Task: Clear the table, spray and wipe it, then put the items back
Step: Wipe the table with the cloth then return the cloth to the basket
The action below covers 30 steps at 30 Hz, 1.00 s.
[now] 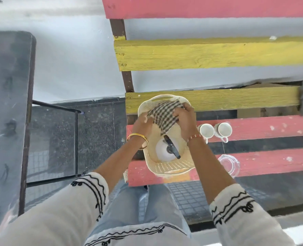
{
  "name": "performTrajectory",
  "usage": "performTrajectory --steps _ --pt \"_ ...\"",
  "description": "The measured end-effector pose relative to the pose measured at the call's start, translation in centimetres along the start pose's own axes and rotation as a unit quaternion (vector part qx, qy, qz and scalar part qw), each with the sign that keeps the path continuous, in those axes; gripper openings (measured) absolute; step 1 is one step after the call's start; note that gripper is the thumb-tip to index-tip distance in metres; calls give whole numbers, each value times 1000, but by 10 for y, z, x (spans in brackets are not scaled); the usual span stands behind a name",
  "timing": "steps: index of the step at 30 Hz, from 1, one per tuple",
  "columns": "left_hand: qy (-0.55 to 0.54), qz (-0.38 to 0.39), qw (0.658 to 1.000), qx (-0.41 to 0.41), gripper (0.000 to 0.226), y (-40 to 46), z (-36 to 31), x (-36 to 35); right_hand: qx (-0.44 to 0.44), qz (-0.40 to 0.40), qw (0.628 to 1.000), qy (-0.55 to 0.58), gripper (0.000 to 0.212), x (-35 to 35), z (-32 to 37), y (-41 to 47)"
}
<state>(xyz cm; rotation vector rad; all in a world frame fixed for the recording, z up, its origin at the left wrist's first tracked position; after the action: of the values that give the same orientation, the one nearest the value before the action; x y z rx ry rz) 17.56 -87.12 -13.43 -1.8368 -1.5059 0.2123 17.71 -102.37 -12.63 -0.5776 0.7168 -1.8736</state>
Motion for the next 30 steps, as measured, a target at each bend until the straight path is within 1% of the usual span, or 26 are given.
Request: performTrajectory --steps 2,4,6,8,11,12,14,15,17,18,20,23,25,26,27,29,30 --pt "-44 -35 998 -1 40 -14 -10 15 33 -7 999 3 29 0 24 -28" --pt "-61 -31 998 -10 36 -22 -21 23 74 -5 997 -20 32 -3 49 -56" --pt "-25 -31 997 -68 27 -31 -37 33 113 5 993 -46 34 -11 70 -82" --pt "-14 -22 994 -105 23 -41 -50 43 149 9 985 -86 30 -20 88 -106" --pt "-42 -38 989 -135 37 -59 -61 64 195 25 969 -147 27 -37 108 -145" --pt "-75 -45 988 -130 48 -64 -60 70 205 33 964 -167 27 -42 113 -156" --pt "-126 -40 984 -118 77 -75 -58 81 223 56 949 -218 25 -55 122 -177" --pt "-180 -29 979 -92 79 -80 -55 82 229 69 941 -241 25 -60 124 -183" --pt "-306 -19 950 -54 64 -108 -54 95 259 107 914 -294 25 -79 131 -206" --pt "-359 -12 932 -46 59 -118 -54 99 275 121 894 -332 26 -89 133 -217" --pt "-413 -13 909 -49 52 -133 -50 107 309 137 853 -398 29 -107 135 -238" --pt "-419 -66 903 -70 46 -164 -37 129 354 153 804 -452 37 -126 133 -270" --pt "-361 -115 921 -90 42 -182 -25 147 356 175 795 -459 51 -133 128 -287" --pt "-330 -143 926 -119 41 -189 -21 156 348 193 797 -454 56 -134 124 -291" --pt "-322 -175 918 -154 44 -203 -13 171 347 220 792 -451 58 -141 118 -302" --pt "-308 -186 907 -217 52 -216 -10 190 350 250 791 -435 54 -148 113 -313" --pt "-293 -182 909 -236 52 -223 -5 199 353 266 787 -431 49 -155 108 -321"
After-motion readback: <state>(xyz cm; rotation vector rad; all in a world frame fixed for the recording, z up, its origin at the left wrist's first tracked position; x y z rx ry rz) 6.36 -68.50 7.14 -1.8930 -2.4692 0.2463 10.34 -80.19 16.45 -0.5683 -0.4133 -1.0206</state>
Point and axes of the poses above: each hand's wrist, its own y-axis towards the middle knuckle, its own x-axis out of the back of the hand, z = x × y, the point moved 6 cm from there along y, towards the middle knuckle, and after that the axes turned 6 degrees about -x, right-handed, at the moved point
